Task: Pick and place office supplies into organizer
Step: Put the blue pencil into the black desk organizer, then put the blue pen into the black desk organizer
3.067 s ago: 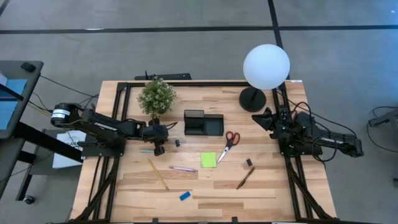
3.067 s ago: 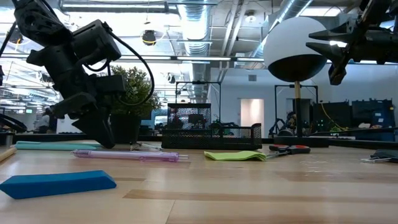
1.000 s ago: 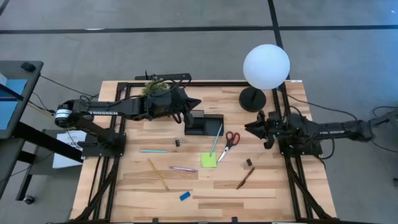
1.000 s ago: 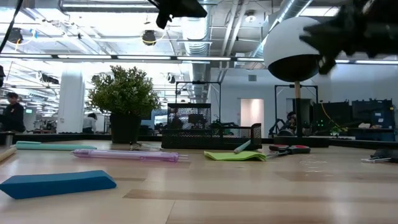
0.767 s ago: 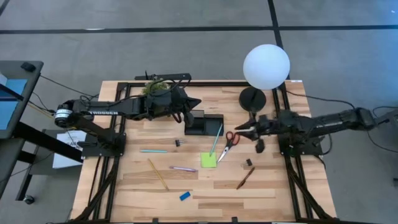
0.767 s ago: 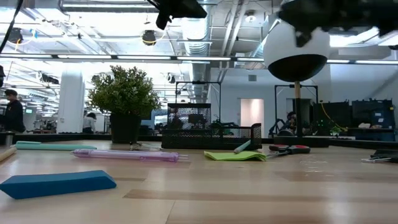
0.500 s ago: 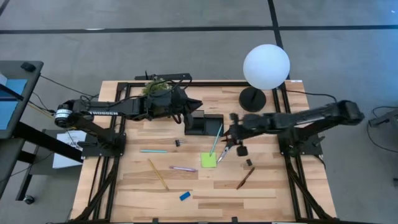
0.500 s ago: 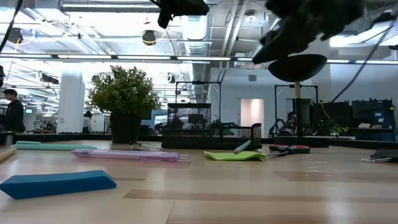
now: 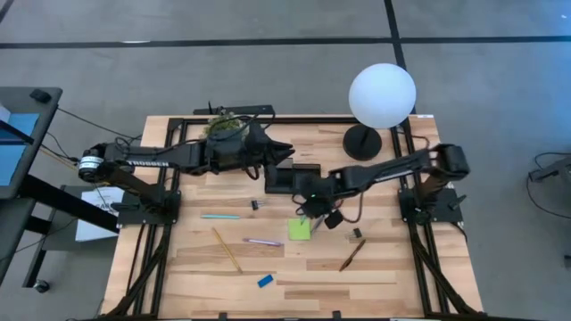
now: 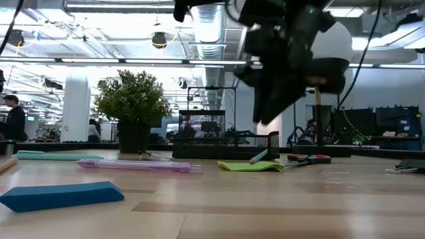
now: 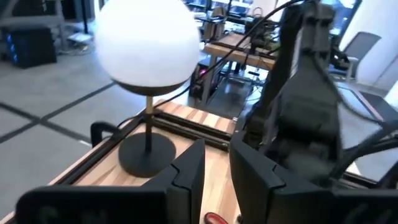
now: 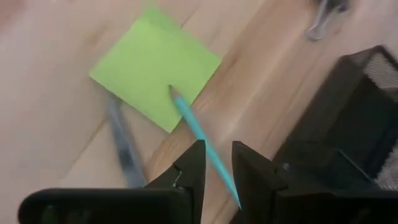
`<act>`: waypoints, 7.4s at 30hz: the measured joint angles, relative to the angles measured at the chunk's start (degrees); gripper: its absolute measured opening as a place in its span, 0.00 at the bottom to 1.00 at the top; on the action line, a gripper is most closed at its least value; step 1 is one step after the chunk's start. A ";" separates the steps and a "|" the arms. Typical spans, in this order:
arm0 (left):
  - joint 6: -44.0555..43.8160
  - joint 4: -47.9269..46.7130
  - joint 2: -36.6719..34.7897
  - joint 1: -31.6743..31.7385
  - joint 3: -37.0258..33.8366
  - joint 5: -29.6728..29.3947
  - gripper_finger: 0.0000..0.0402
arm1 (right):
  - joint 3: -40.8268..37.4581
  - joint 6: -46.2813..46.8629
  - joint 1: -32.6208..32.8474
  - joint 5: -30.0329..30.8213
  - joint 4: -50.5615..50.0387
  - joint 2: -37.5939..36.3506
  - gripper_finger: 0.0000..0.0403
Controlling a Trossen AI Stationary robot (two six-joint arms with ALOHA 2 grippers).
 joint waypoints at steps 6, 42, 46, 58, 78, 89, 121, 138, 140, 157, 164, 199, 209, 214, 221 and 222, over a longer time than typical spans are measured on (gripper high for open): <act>1.27 2.41 -0.11 -0.92 0.00 0.13 0.17 | 2.14 -2.72 -0.04 5.60 -2.08 5.18 0.16; 2.11 2.27 -0.42 -1.19 0.00 0.25 0.17 | 2.37 -7.20 -1.25 2.34 -1.14 8.20 0.16; 2.09 2.22 -0.42 -1.19 0.00 0.26 0.17 | 2.47 -7.23 -2.04 2.30 -0.02 9.71 0.16; 2.06 0.45 -0.37 -1.19 0.02 0.24 0.17 | 2.76 -8.35 -2.70 2.21 -0.75 13.51 0.13; -0.96 3.45 -15.82 -1.19 0.09 -0.10 0.17 | 15.65 18.41 -3.91 -14.36 -0.84 13.00 0.03; 0.27 -0.08 -20.70 -1.19 0.02 -0.31 0.17 | 35.07 24.49 -5.25 -10.22 1.38 12.78 0.02; 1.15 -6.53 -21.16 -1.19 0.00 -0.26 0.17 | -3.93 40.31 -6.97 13.74 26.16 -23.00 0.03; 0.27 -8.47 -20.46 -1.19 0.00 -0.79 0.17 | -30.64 45.29 -13.18 25.31 68.68 -17.20 0.03; 0.26 -8.54 -20.44 -1.19 0.00 -1.17 0.17 | -30.63 44.36 -13.18 25.31 70.74 -14.82 0.03; -1.67 -9.60 -20.44 -1.19 0.00 -1.51 0.17 | -30.41 53.79 -12.80 26.60 77.46 -1.18 0.11; -1.88 -10.52 -20.44 -1.19 0.00 -1.53 0.17 | -30.41 53.81 -12.73 26.58 77.47 -2.07 0.11; -9.37 -80.33 1.11 -6.02 -0.13 14.25 0.21 | -25.75 38.73 7.88 10.84 85.87 -38.02 0.18; -3.91 -84.06 11.79 -7.26 -12.11 23.33 0.34 | -25.43 38.78 10.00 10.80 83.88 -37.95 0.23; -4.66 -75.65 12.27 -8.35 -19.74 25.21 0.34 | -25.43 38.78 10.83 10.80 83.70 -37.82 0.23; -7.47 -70.11 12.26 -8.60 -23.01 21.52 0.31 | -25.43 38.78 10.20 11.50 83.73 -37.82 0.23; -7.36 -70.02 12.25 -8.60 -23.19 20.94 0.31 | -25.43 38.78 9.98 11.52 83.71 -37.82 0.23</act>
